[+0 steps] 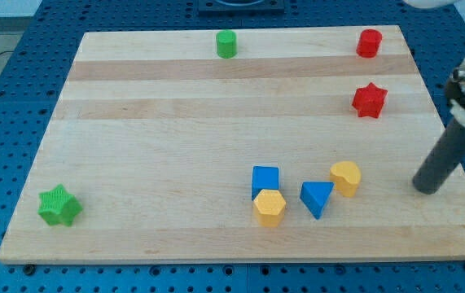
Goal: Move the yellow heart to the right side of the blue cube
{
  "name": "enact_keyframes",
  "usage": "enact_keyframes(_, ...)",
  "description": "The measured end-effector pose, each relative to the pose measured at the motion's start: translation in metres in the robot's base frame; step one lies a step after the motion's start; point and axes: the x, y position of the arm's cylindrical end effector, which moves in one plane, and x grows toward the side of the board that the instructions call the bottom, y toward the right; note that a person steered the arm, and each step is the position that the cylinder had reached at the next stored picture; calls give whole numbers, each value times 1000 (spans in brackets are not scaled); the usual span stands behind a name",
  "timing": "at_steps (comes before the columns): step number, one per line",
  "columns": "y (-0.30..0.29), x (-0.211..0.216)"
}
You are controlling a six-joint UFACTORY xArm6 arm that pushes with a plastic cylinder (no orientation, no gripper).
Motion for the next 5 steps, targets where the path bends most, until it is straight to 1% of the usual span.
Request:
enact_keyframes(1, -26, -1)
enact_keyframes(3, -103, -1)
enact_keyframes(4, -126, -1)
enact_keyframes(5, -109, -17)
